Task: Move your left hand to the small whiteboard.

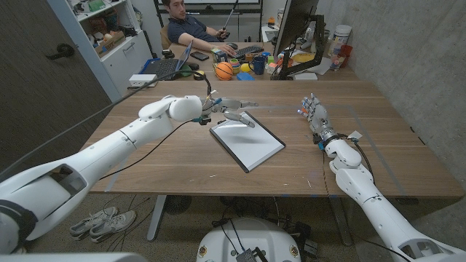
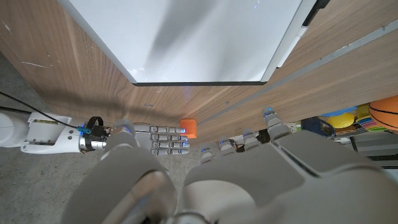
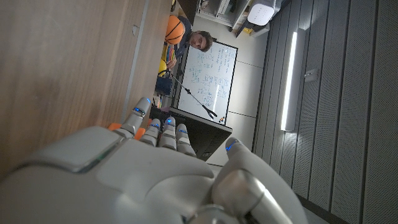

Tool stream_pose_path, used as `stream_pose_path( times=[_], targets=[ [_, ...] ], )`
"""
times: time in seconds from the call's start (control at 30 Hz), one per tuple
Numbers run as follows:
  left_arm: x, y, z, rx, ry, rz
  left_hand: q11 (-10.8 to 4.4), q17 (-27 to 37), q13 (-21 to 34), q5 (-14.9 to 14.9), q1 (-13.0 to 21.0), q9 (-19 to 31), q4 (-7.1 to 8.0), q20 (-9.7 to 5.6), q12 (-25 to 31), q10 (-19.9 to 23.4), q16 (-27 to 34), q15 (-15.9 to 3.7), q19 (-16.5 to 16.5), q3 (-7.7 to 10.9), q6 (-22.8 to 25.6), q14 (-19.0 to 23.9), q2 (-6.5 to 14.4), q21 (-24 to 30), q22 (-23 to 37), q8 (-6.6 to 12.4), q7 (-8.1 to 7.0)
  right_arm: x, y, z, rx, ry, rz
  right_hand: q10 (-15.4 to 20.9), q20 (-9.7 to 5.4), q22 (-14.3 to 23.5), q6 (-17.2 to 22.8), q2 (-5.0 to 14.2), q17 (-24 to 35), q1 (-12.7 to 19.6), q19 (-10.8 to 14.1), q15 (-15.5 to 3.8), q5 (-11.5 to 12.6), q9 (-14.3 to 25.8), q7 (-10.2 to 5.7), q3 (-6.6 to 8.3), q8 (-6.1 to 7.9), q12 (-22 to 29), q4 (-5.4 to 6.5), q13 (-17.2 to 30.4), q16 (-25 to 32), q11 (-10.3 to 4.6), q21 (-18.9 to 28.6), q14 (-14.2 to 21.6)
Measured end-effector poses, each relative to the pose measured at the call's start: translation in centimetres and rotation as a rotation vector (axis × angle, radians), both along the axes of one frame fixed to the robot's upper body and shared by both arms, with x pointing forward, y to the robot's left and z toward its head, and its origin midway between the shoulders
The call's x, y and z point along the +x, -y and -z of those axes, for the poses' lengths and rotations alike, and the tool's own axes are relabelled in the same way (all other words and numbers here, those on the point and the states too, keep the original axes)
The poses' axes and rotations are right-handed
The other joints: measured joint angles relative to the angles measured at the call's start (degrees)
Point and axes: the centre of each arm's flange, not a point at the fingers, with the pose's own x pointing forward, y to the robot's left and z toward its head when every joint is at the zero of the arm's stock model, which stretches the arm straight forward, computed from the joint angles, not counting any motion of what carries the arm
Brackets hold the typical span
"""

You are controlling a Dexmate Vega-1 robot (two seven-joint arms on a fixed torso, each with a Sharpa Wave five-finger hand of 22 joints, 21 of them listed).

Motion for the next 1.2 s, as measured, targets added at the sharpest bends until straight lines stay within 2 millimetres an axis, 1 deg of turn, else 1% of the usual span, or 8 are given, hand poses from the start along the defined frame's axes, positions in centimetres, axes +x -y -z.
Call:
stream_pose_path(
  times=[0.13, 0.47, 0.53, 0.7, 0.77, 0.87, 1.07, 1.2],
  targets=[
    [0.2, 0.1, 0.4, 0.022, -0.002, -0.017, 0.0, -0.03, 0.0, 0.0, 0.23, 0.0, 0.07, 0.0, 0.01, 0.0, 0.0, 0.0, 0.0, -0.08, 0.0, 0.0, -0.23, 0.0, 0.0, 0.21, 0.0, 0.0, 0.0, 0.1, 0.0, -0.001, 0.0, 0.0, 0.0, 0.0, 0.0, 0.0, 0.0, 0.0, 0.0, 0.0, 0.0, 0.0, 0.0, 0.0, 0.0, 0.0, 0.0, 0.0, 0.0, 0.0, 0.0, 0.0],
    [0.3, 0.4, 1.0, 0.052, -0.011, -0.032, -0.15, -0.16, 0.0, 0.4, 1.14, -0.01, -0.09, 0.0, 0.51, -0.15, 0.34, 0.0, 0.01, -0.23, 0.0, 0.0, 0.68, 0.0, 0.0, 0.44, 0.0, 0.0, -0.1, 0.2, 0.0, -0.006, -0.001, 0.0, 0.0, 0.0, 0.0, 0.02, 0.0, -0.48, 0.0, 0.0, 0.0, 0.0, -0.01, -0.08, 0.0, 0.0, 0.09, 0.0, -0.23, 0.0, -0.44, 0.0],
    [0.4, 0.4, 1.1, 0.058, -0.015, -0.036, -0.54, -0.16, 0.0, 0.62, 1.76, -0.01, -0.15, 0.0, 0.86, -0.11, 0.34, -0.4, 0.01, -0.3, 0.0, 0.41, 0.7, 0.0, 0.0, 0.62, 0.0, 0.0, -0.1, 0.2, 0.0, -0.008, -0.002, 0.0, 0.0, 0.0, 0.0, 0.02, 0.0, -0.48, 0.0, 0.0, -0.01, 0.0, -0.01, -0.23, 0.0, 0.0, 0.23, 0.0, -0.23, 0.0, -0.44, 0.0],
    [0.4, 0.5, 1.3, 0.069, -0.023, -0.041, -0.55, -0.16, 0.0, 0.67, 2.32, 0.14, -0.15, 0.0, 1.25, -0.1, 0.73, -0.76, 0.01, -0.3, 0.0, 0.77, 1.23, 0.0, 0.0, 0.66, 0.0, 0.0, -0.1, 0.2, -0.002, -0.011, -0.002, 0.0, 0.0, 0.0, 0.0, -0.13, 0.0, -0.62, 0.0, 0.0, 0.2, 0.0, -0.01, -0.39, 0.0, 0.0, 0.07, 0.0, -0.23, 0.0, -0.44, 0.0],
    [0.4, 0.5, 1.3, 0.071, -0.024, -0.043, -0.55, -0.16, 0.0, 0.67, 2.65, 0.27, -0.15, -0.13, 1.48, -0.11, 0.73, -1.31, 0.14, -0.3, 0.0, 1.34, 1.15, 0.0, 0.01, 0.91, 0.0, 0.0, -0.1, 0.3, -0.003, -0.012, -0.002, 0.0, 0.0, 0.0, 0.0, -0.13, 0.0, -0.62, 0.0, 0.0, 0.4, 0.0, -0.01, -0.39, 0.0, 0.0, 0.08, 0.0, -0.23, 0.0, -0.44, 0.0],
    [0.5, 0.6, 1.3, 0.076, -0.029, -0.045, -1.16, -0.16, 0.0, 0.67, 2.96, 0.27, 0.07, -0.01, 1.48, -0.1, 0.73, -1.79, 0.45, -0.53, 0.0, 1.81, 1.45, 0.24, 0.01, 1.1, 0.0, 0.1, -0.1, 0.2, -0.005, -0.014, -0.002, -0.01, 0.0, 0.0, 0.0, -0.13, 0.0, -0.62, 0.0, 0.0, 0.4, 0.0, -0.01, -0.39, 0.0, 0.0, 0.08, 0.0, -0.23, 0.0, -0.83, 0.0],
    [0.4, 0.7, 1.4, 0.086, -0.034, -0.047, -1.15, -0.16, 0.0, 0.67, 3.42, 0.27, 0.07, -0.01, 1.48, -0.1, 1.16, -2.14, 0.45, -0.53, 0.0, 2.17, 1.44, 0.24, 0.01, 1.1, 0.0, 0.1, -0.1, 0.2, -0.01, -0.017, -0.002, -0.01, 0.22, 0.0, 0.0, -0.13, 0.0, -0.61, -0.22, -0.01, 0.4, 0.0, -0.01, -0.39, 0.0, 0.0, 0.07, 0.0, -0.43, -0.01, -0.88, 0.0],
    [0.4, 0.7, 1.5, 0.09, -0.035, -0.051, -1.15, -0.16, 0.3, 0.67, 3.64, 0.26, -0.02, -0.01, 1.48, -0.09, 1.17, -2.14, 0.44, -0.62, 0.0, 2.16, 1.67, 0.24, 0.01, 1.54, 0.0, 0.1, 0.0, 0.1, -0.013, -0.014, -0.003, -0.01, 0.41, 0.0, 0.0, -0.13, 0.0, -0.61, -0.41, -0.01, 0.4, 0.0, -0.01, -0.39, 0.0, 0.0, 0.07, 0.0, -0.43, -0.01, -0.88, 0.0]
  ],
)
